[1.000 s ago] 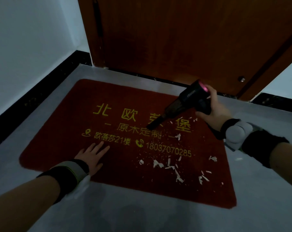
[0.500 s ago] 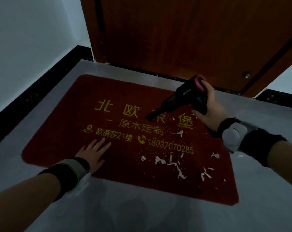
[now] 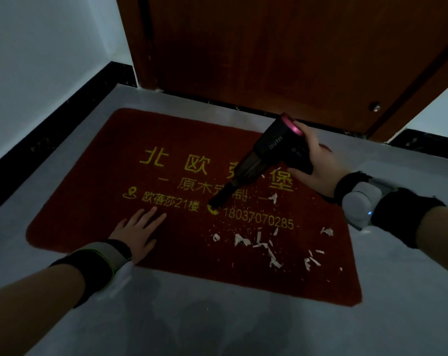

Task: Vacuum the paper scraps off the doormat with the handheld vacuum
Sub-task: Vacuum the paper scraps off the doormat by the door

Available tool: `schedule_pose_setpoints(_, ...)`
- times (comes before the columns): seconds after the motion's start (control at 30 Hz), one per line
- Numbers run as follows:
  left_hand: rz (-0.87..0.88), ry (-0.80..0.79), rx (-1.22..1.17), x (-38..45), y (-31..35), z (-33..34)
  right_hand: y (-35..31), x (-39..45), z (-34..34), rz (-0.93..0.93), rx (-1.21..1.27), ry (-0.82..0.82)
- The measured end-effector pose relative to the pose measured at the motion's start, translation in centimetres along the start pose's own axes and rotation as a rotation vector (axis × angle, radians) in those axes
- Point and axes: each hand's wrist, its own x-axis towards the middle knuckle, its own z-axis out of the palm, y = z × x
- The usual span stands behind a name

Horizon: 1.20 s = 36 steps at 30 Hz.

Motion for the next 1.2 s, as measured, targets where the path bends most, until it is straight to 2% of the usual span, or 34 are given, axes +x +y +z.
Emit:
schedule_pose_setpoints(0.53,-0.008,0.16,-0.01,0.3,-0.2,1.3,-1.0,4.2,2.8,0.13,-0.275,0.281)
schedule_pose_setpoints(0.73,-0.004,0.177,-0.003,0.5,-0.5,1.8,-1.4,6.1,3.2,0.215,-0.206,0.281)
schedule_pose_setpoints(1.2,-0.004,0.097,-0.012,0.4,-0.2,0.5,1.0,4.4,1.3,0.146,0.017,0.076)
